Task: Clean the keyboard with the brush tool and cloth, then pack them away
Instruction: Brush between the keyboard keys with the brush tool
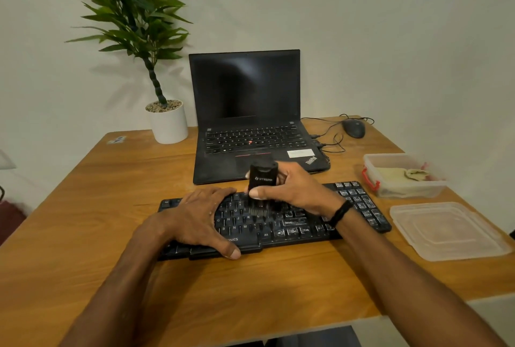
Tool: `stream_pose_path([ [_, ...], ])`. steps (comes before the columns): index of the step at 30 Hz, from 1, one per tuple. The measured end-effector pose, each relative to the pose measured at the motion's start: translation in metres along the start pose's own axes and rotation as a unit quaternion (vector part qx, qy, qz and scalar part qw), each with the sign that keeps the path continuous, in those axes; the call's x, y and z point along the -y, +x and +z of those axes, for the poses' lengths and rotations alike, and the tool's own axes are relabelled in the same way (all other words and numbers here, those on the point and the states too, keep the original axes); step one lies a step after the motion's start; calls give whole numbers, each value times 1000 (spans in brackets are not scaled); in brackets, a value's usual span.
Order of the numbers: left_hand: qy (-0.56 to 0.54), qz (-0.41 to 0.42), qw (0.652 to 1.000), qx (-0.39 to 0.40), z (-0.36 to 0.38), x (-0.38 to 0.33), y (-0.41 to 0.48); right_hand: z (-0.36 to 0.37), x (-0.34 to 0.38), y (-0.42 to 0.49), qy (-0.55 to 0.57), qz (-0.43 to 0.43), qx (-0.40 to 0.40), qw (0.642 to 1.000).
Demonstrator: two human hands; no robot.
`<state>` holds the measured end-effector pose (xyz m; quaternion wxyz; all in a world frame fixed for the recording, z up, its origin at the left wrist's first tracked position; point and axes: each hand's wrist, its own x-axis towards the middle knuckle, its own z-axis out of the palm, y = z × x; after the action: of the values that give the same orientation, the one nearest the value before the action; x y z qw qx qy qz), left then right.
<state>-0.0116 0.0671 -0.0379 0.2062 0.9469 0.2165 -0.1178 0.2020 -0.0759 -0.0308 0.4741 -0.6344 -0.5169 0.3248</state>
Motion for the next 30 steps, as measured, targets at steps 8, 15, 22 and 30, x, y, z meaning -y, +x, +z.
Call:
stream_pose_path([
  [8,3,3,1000,-2,1,1,1,1,-7,1,38,23,14,999],
  [15,1,-3,1000,-5,-1,-2,0,11,-2,7,-87,-30,-51,994],
  [22,4,-9,1000,-2,-1,-1,0,14,-2,7,-53,-29,-60,996],
  [30,5,-9,1000,-1,-2,-4,0,25,3,11,-83,-62,-92,990],
])
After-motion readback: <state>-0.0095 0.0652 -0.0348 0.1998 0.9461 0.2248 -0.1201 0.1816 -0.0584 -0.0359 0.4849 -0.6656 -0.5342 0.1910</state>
